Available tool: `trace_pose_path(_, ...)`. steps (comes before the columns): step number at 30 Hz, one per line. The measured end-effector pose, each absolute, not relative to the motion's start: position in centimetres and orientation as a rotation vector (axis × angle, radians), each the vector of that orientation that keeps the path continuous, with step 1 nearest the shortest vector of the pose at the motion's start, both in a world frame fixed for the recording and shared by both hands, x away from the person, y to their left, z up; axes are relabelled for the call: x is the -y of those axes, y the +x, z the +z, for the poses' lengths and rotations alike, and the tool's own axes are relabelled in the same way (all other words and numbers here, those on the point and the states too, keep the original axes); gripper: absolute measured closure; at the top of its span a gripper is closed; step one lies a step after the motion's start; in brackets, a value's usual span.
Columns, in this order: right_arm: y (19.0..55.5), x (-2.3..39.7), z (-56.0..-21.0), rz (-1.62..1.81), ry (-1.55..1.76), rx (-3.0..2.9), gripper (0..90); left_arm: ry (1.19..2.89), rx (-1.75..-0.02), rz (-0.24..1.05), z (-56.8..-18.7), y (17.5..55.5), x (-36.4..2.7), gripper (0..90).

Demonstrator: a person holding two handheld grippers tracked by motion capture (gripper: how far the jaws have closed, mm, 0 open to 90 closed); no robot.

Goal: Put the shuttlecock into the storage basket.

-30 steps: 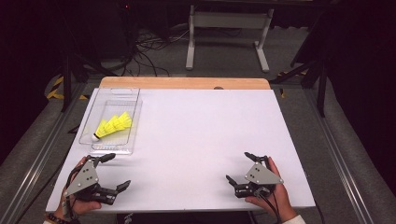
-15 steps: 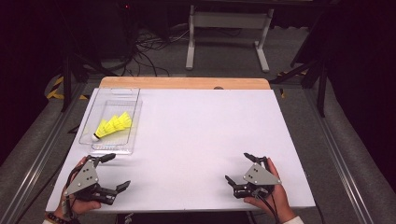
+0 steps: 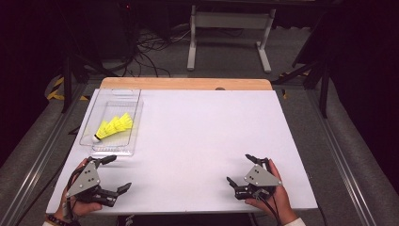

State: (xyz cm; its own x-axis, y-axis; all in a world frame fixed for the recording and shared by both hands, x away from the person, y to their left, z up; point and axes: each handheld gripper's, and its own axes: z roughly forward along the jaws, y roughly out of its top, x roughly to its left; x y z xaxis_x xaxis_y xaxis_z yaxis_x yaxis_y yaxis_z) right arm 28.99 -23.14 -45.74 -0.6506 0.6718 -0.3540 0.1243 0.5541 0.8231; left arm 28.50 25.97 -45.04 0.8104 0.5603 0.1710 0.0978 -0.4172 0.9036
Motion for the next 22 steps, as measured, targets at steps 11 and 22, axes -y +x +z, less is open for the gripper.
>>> trace_pose_path(11,29.03,23.23,-45.77,1.052,0.642,-2.116,6.9,1.964,-0.490,0.557,-45.10,28.52,-25.90,4.0)
trace_pose_path(22,29.20,23.32,-45.98,1.047,0.654,-2.125,7.1,1.971,-0.503,0.553,-45.21,28.77,-25.73,4.2)
